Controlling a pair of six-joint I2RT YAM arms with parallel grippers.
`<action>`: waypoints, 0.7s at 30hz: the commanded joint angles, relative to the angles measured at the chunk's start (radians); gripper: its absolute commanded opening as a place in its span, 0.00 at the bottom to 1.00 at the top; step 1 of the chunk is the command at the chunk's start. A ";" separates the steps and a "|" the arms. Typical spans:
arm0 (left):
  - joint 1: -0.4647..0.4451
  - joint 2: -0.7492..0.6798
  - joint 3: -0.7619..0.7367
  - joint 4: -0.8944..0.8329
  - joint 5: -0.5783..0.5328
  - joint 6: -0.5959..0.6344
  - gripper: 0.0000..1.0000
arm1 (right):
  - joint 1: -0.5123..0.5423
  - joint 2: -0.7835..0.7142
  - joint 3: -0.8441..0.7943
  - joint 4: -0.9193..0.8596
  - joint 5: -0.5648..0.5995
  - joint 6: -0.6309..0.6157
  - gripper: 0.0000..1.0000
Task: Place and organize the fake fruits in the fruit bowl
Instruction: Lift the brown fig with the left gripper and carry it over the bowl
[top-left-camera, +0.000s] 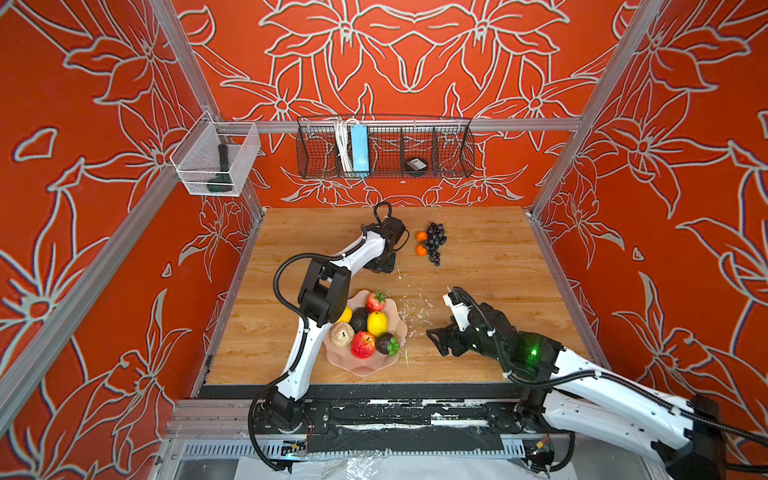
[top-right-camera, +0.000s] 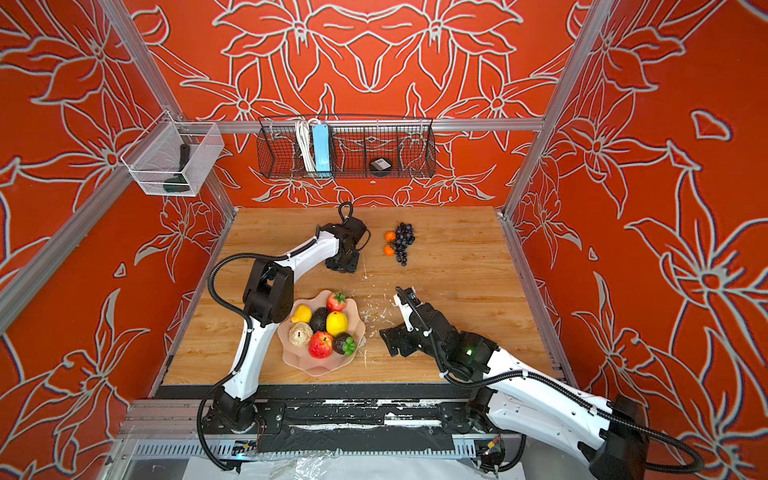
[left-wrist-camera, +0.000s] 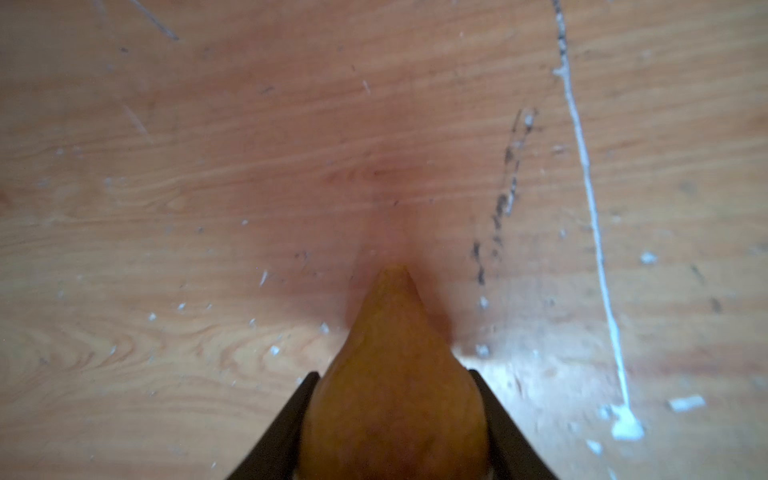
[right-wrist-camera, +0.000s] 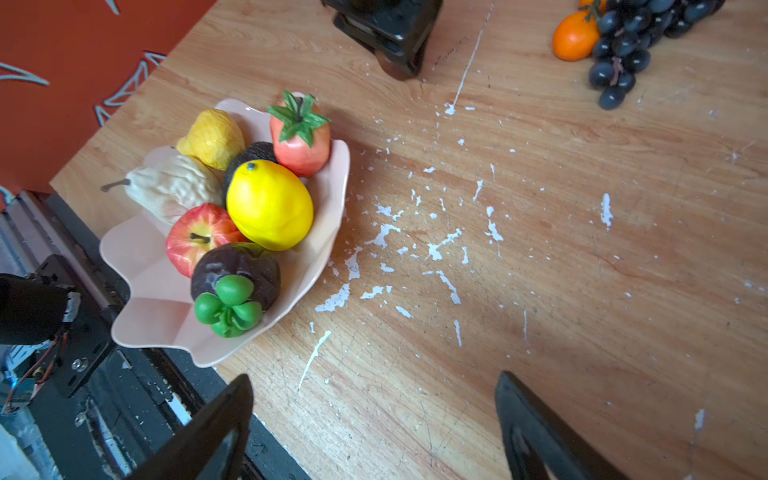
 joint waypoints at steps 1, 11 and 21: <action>-0.006 -0.160 -0.078 0.097 0.013 -0.009 0.51 | -0.044 0.015 0.052 -0.036 -0.023 0.010 0.92; -0.010 -0.636 -0.508 0.462 0.170 -0.008 0.49 | -0.200 0.085 0.123 -0.041 -0.213 -0.026 0.91; -0.136 -1.055 -1.090 0.946 0.376 0.068 0.48 | -0.247 0.106 0.178 -0.020 -0.349 -0.015 0.89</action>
